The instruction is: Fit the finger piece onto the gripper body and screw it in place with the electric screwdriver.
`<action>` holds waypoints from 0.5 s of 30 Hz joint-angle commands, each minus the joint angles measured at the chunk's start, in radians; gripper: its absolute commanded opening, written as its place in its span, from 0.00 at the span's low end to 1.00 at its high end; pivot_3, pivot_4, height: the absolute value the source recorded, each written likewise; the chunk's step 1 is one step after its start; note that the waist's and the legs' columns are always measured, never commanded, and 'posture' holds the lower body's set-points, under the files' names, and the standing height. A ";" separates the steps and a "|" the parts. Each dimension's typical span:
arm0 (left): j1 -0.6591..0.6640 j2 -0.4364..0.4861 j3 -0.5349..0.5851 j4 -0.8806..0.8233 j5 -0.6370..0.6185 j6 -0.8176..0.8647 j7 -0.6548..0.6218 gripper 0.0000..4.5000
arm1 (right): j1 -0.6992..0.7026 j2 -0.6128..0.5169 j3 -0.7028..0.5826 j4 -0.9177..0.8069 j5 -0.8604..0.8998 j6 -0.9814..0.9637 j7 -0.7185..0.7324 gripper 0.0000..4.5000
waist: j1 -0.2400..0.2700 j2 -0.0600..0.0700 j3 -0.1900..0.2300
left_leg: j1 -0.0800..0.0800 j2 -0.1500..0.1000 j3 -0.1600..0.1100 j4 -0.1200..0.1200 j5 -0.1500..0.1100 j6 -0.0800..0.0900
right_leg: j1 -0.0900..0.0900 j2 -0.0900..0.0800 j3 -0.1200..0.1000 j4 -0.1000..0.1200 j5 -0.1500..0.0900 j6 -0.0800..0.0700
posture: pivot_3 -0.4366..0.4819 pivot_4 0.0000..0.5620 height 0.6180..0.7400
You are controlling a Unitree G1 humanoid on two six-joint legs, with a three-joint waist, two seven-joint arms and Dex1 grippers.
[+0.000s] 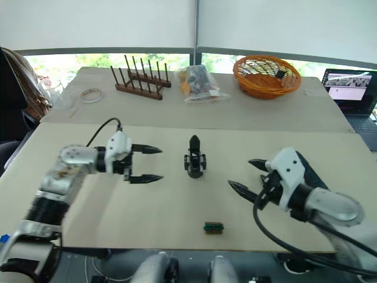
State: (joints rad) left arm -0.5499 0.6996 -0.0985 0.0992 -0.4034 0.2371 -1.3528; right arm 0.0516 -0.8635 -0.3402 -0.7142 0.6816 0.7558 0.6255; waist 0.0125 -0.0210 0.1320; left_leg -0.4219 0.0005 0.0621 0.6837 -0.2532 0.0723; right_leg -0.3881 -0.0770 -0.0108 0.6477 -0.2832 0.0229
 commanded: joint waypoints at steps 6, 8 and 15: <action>-0.071 0.157 0.111 -0.309 -0.284 0.311 -0.095 1.00 | -0.327 -0.431 0.099 0.219 0.138 0.383 0.150 1.00 | -0.002 0.003 0.001 | 0.001 -0.001 0.000 0.000 0.000 0.001 | 0.001 -0.001 0.001 -0.001 -0.001 0.001 | 0.48 0.27 1.00; -0.087 0.150 0.123 -0.336 -0.308 0.332 -0.075 1.00 | -0.465 -0.438 0.246 0.311 0.073 0.409 0.157 1.00 | -0.004 0.002 0.001 | 0.001 0.000 0.000 0.000 0.000 0.001 | 0.001 -0.002 0.001 -0.002 -0.001 0.000 | 0.48 0.27 1.00; -0.087 0.120 0.142 -0.423 -0.335 0.351 0.009 1.00 | -0.753 -0.324 0.642 0.610 -0.150 0.558 0.144 1.00 | -0.005 0.003 0.002 | -0.002 -0.001 0.001 0.000 0.000 0.000 | -0.003 0.000 0.004 0.000 -0.001 0.000 | 0.48 0.27 1.00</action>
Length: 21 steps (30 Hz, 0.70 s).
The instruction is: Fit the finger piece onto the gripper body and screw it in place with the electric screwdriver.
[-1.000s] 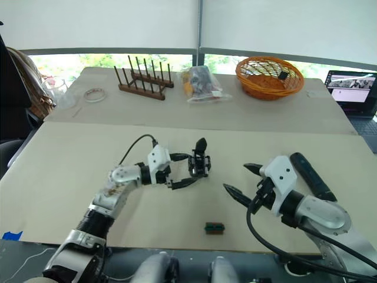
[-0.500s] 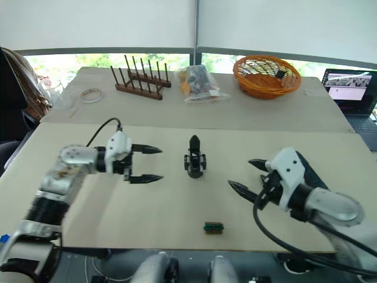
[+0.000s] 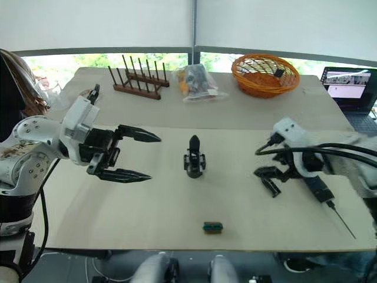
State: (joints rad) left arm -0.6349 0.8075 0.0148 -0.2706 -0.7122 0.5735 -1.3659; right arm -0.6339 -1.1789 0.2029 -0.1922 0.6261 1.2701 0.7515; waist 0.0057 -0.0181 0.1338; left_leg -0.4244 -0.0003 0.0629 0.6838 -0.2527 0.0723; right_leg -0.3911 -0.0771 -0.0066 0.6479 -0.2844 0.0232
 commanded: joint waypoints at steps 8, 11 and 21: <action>0.006 0.035 0.029 -0.093 -0.027 -0.013 -0.007 1.00 | -0.230 0.076 0.353 0.379 -0.281 0.020 0.146 1.00 | 0.005 0.001 0.001 | -0.001 -0.001 0.001 0.000 0.001 -0.001 | -0.001 0.000 -0.001 0.000 0.000 0.000 | 0.48 0.27 1.00; -0.002 0.033 0.023 -0.088 -0.018 -0.023 -0.007 1.00 | -0.259 0.077 0.418 0.386 -0.322 -0.007 0.222 1.00 | 0.005 0.001 0.001 | 0.000 -0.001 0.001 0.000 0.000 0.001 | -0.001 0.000 -0.001 0.000 0.000 0.000 | 0.48 0.27 1.00; -0.032 0.016 0.003 -0.073 -0.002 -0.045 -0.003 1.00 | -0.210 0.104 0.453 0.345 -0.380 0.025 0.264 0.67 | 0.007 0.001 0.001 | -0.001 -0.001 0.001 0.000 0.000 0.001 | -0.001 0.000 -0.001 0.001 0.000 0.000 | 0.48 0.27 1.00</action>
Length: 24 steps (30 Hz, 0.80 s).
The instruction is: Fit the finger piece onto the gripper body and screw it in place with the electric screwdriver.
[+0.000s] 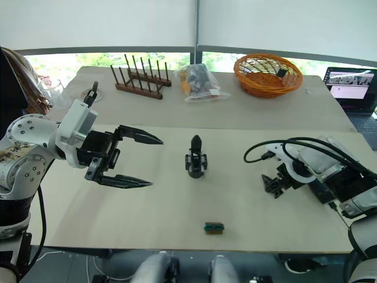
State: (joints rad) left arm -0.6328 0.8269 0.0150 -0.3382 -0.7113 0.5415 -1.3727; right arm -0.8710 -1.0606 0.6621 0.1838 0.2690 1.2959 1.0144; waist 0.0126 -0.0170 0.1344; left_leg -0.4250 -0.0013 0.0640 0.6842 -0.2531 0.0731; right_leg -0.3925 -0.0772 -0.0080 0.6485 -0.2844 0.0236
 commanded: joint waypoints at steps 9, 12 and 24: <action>-0.073 -0.002 -0.025 0.054 0.024 0.038 0.042 1.00 | 0.141 -0.066 -0.127 -0.121 -0.054 -0.167 0.025 0.25 | 0.001 0.000 0.000 | 0.001 0.000 -0.001 0.000 0.000 0.000 | 0.002 0.000 -0.001 0.000 0.000 0.000 | 0.48 0.27 1.00; -0.065 -0.040 0.007 0.079 -0.012 0.131 0.161 1.00 | 0.176 -0.076 -0.310 -0.162 -0.028 -0.404 0.032 0.25 | -0.001 0.000 0.000 | 0.001 0.000 -0.001 0.000 0.000 0.000 | 0.002 0.000 -0.001 0.000 0.000 0.001 | 0.48 0.27 1.00; -0.167 -0.487 0.212 0.183 -0.194 0.311 0.836 1.00 | 0.129 0.321 -0.727 -0.467 -0.013 -0.523 -0.437 0.25 | -0.001 -0.001 0.001 | 0.001 -0.001 -0.002 0.002 0.006 -0.010 | -0.001 -0.001 0.004 0.011 -0.001 0.002 | 0.48 0.27 1.00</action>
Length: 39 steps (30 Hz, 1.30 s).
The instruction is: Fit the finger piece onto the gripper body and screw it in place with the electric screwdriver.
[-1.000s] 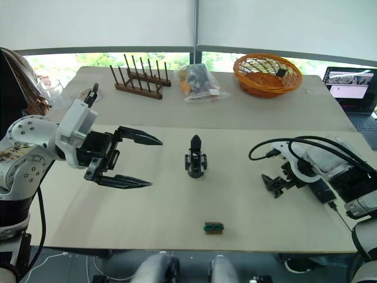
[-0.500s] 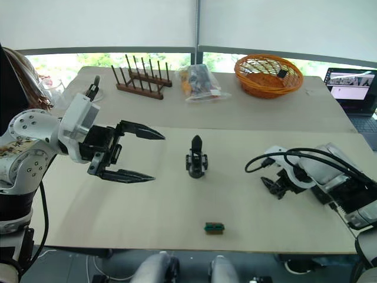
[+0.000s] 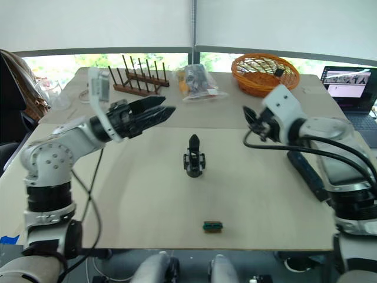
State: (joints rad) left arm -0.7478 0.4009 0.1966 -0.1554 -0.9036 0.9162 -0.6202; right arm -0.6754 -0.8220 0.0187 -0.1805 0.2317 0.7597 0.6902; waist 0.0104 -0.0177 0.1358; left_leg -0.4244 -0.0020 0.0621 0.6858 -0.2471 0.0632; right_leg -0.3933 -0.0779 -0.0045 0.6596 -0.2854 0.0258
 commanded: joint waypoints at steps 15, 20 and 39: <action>-0.113 -0.217 -0.044 0.006 0.004 -0.080 0.200 1.00 | -0.038 0.286 0.043 -0.317 0.024 -0.053 -0.157 0.25 | -0.001 0.000 0.000 | -0.001 -0.001 0.001 0.000 0.001 -0.001 | -0.002 0.001 -0.001 0.003 0.000 0.000 | 0.48 0.27 1.00; -0.097 -0.240 -0.027 -0.005 -0.028 -0.088 0.213 0.60 | -0.030 0.282 0.070 -0.330 -0.013 -0.119 -0.152 0.25 | 0.000 0.000 0.000 | 0.000 -0.001 0.000 0.000 0.001 -0.001 | -0.002 0.001 -0.001 0.003 0.000 0.000 | 0.48 0.27 1.00; -0.132 -0.142 -0.069 0.053 0.003 -0.073 0.104 0.00 | -0.002 0.184 0.062 -0.324 -0.114 -0.269 -0.082 0.69 | 0.000 0.000 0.000 | 0.000 -0.001 0.001 0.000 0.001 -0.002 | -0.002 0.001 -0.001 0.003 0.000 0.000 | 0.48 0.27 1.00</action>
State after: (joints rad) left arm -0.8488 0.2415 0.1408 -0.0958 -0.9082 0.8546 -0.4639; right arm -0.6666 -0.6226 0.1357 -0.4648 0.0928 0.4911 0.5821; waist 0.0104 -0.0177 0.1358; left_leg -0.4246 -0.0034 0.0626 0.6859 -0.2462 0.0617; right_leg -0.3954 -0.0766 -0.0060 0.6618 -0.2855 0.0257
